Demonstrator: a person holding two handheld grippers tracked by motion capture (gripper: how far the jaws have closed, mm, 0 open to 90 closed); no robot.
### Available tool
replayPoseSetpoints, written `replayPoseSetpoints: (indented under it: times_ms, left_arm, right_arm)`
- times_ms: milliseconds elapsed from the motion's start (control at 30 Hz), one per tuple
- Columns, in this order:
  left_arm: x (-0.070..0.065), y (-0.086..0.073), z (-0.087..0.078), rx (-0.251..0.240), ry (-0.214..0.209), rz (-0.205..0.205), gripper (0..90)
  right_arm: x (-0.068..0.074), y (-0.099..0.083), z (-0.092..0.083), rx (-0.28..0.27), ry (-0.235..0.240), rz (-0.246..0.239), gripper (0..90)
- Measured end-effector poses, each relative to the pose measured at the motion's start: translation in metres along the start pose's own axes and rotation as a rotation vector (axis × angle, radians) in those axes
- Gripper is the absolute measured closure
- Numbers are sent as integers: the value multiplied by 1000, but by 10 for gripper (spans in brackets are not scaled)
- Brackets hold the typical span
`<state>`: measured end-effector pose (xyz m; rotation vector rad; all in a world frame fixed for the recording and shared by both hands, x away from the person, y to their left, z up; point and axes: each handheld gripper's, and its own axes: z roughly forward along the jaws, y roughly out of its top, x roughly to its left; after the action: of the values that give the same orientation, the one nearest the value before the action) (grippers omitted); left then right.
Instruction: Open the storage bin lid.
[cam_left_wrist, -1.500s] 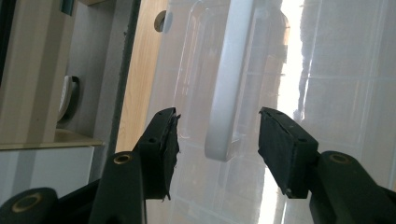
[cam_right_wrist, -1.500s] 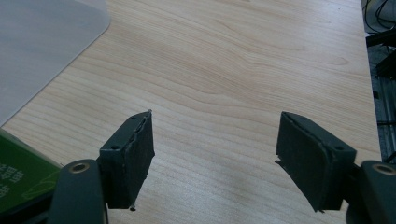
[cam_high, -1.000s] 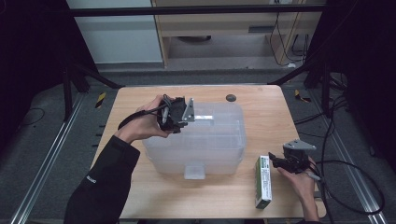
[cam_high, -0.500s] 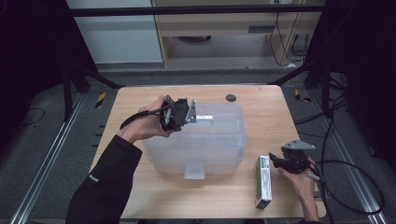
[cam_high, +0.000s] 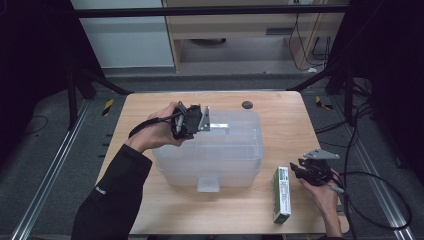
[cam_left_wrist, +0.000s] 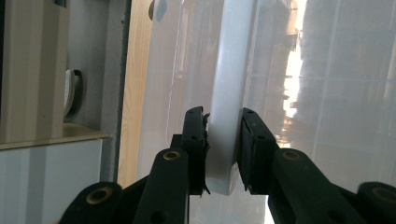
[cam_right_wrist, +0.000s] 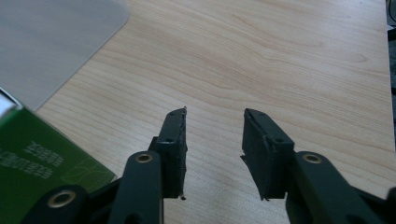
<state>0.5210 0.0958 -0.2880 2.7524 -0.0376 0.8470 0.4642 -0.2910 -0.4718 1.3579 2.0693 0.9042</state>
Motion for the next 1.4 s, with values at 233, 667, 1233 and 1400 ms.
replayPoseSetpoints:
  times_ms: [233,667,1233,1400]
  left_arm:
    - [2,0,0,-2,-12,-5,740]
    - [7,-1,-1,-12,-11,-11,737]
    - [19,-3,-2,-34,2,-63,722]
    - [22,-3,-2,-38,11,-71,719]
  right_arm:
    - [-1,5,-9,-32,14,14,742]
    - [0,15,-27,-105,30,38,888]
    - [26,41,-58,-202,161,0,900]
    - [36,46,-61,-204,208,-17,900]
